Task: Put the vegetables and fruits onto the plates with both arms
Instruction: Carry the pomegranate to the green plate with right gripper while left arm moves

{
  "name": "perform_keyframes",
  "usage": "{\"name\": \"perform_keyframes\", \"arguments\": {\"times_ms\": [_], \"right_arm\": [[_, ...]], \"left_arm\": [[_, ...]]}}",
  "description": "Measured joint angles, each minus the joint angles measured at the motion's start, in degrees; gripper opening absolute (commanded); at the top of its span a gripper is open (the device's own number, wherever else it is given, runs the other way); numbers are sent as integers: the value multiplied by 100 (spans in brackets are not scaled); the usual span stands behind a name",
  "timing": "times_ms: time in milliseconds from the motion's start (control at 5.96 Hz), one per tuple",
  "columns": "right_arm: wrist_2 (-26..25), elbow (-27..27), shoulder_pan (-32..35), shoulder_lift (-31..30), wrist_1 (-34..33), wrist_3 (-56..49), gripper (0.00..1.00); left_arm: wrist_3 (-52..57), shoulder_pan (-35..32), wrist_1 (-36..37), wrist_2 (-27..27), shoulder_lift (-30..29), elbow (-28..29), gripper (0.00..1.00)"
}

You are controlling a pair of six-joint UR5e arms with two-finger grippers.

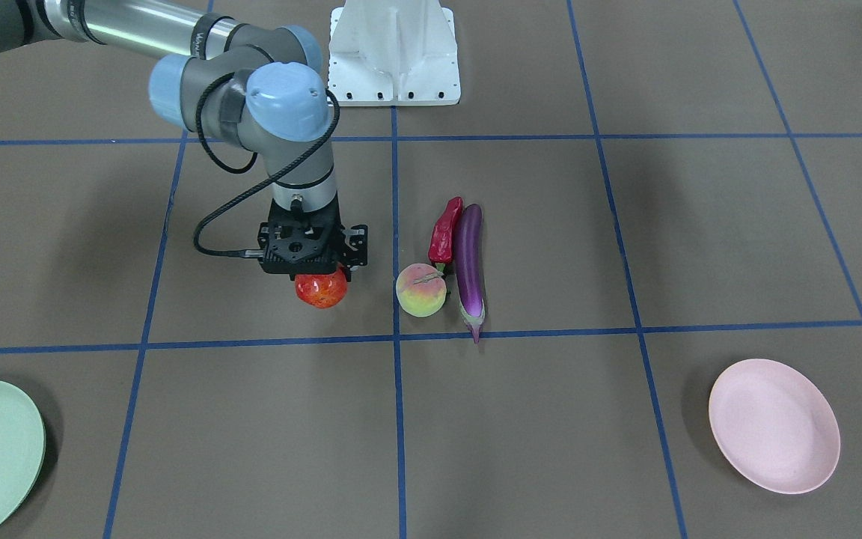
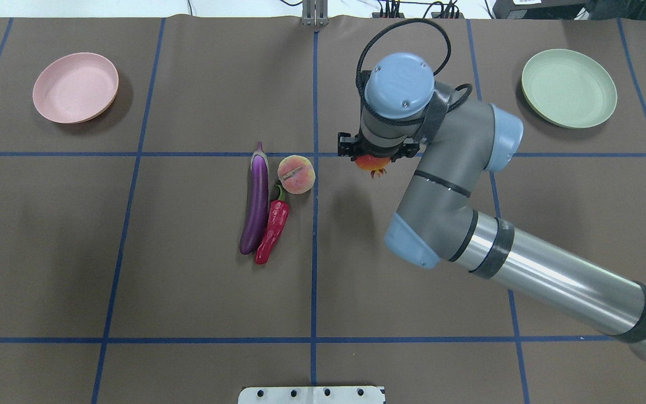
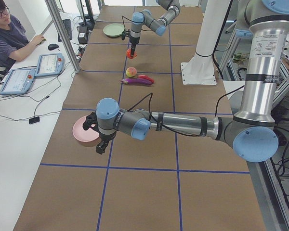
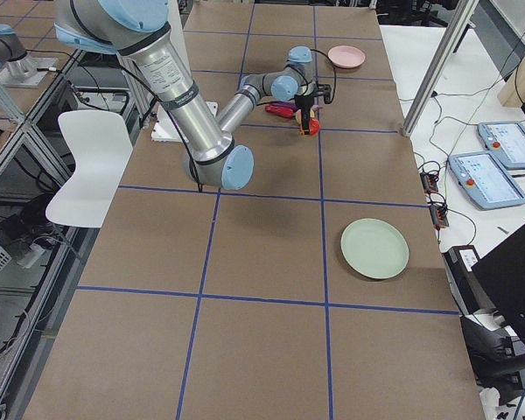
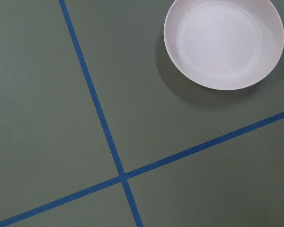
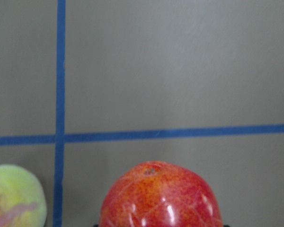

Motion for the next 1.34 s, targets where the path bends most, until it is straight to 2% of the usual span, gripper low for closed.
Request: {"name": "perform_keyframes", "arguments": {"times_ms": [335, 671, 1006, 1174, 1342], "right_arm": [[622, 219, 965, -697, 52, -1493, 0], [1326, 123, 1986, -1262, 59, -3248, 0], [1947, -500, 2788, -1427, 139, -4614, 0], [2169, -1027, 3025, -1421, 544, -4943, 0], [2409, -1747, 3200, -1400, 1243, -5128, 0]], "left_arm": [[-820, 321, -6, 7, -405, -20, 100], [-2029, 824, 32, 29, -944, -26, 100], [-3404, 1573, 41, 39, -1644, -48, 100], [-4064, 2052, 52, 113, -2053, -51, 100], [-4784, 2494, 56, 304, -2447, -69, 100]]}}
